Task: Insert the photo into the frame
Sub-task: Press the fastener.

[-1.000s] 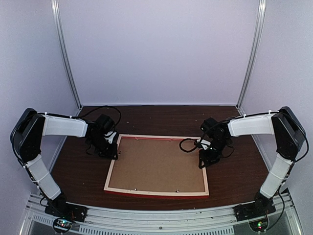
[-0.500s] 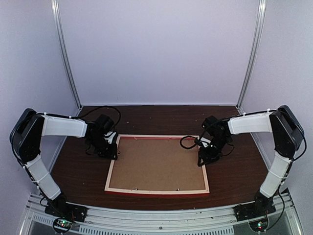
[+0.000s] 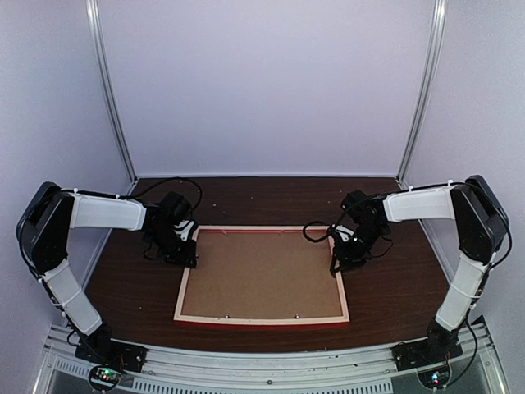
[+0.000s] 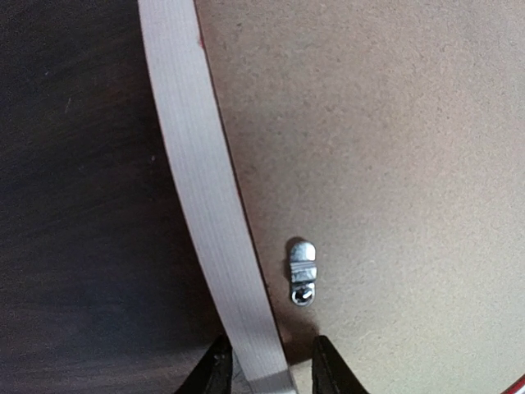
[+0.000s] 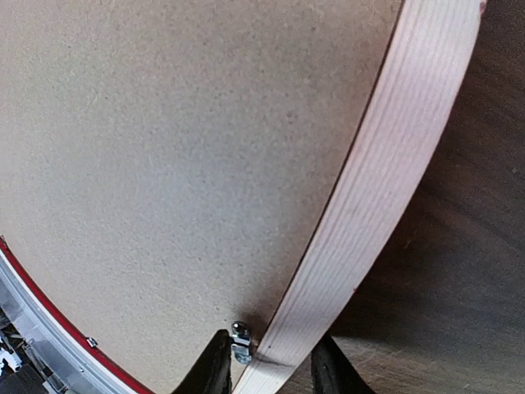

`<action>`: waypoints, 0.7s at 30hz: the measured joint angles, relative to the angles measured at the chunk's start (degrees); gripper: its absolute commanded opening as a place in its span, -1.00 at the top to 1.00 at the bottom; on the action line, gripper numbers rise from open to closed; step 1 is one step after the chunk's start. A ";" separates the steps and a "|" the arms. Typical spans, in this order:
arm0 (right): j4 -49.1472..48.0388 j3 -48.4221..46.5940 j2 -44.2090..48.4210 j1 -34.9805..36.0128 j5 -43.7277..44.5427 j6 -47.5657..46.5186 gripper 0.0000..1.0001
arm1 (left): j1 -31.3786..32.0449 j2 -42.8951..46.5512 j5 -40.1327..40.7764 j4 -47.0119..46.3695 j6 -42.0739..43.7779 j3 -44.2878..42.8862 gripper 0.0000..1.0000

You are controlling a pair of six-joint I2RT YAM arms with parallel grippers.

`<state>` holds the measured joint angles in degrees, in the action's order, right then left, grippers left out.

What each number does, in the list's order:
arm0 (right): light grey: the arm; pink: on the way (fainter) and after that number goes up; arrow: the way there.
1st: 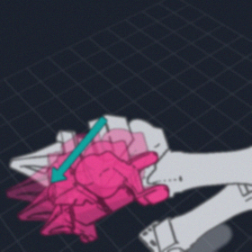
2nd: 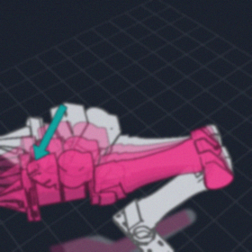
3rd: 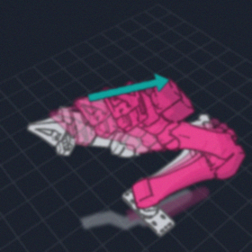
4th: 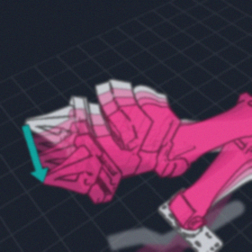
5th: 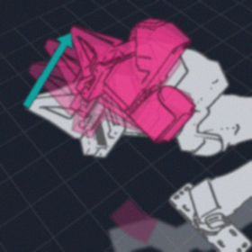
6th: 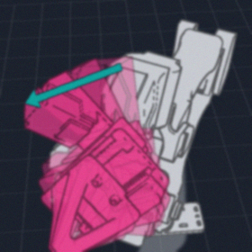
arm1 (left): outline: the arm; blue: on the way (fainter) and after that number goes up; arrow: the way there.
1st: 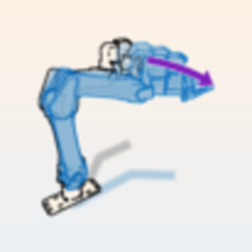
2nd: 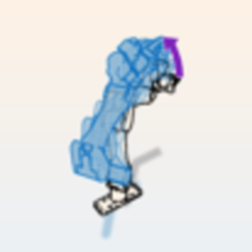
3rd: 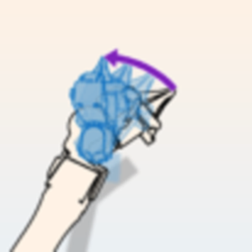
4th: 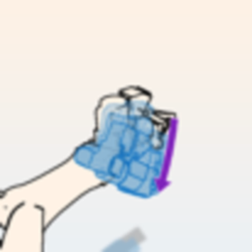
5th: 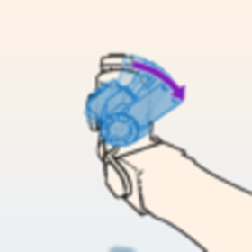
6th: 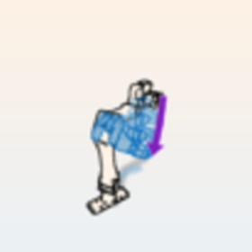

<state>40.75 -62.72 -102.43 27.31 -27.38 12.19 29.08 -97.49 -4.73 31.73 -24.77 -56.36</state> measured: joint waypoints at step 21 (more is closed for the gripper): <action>5.75 -5.73 -1.49 0.52 6.25 -3.17 0.45 | 0.00 0.00 0.00 0.00 -0.28 0.00 0.29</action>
<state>46.50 -68.45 -103.92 27.83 -21.12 9.02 29.08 -97.49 -4.73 31.73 -25.06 -56.36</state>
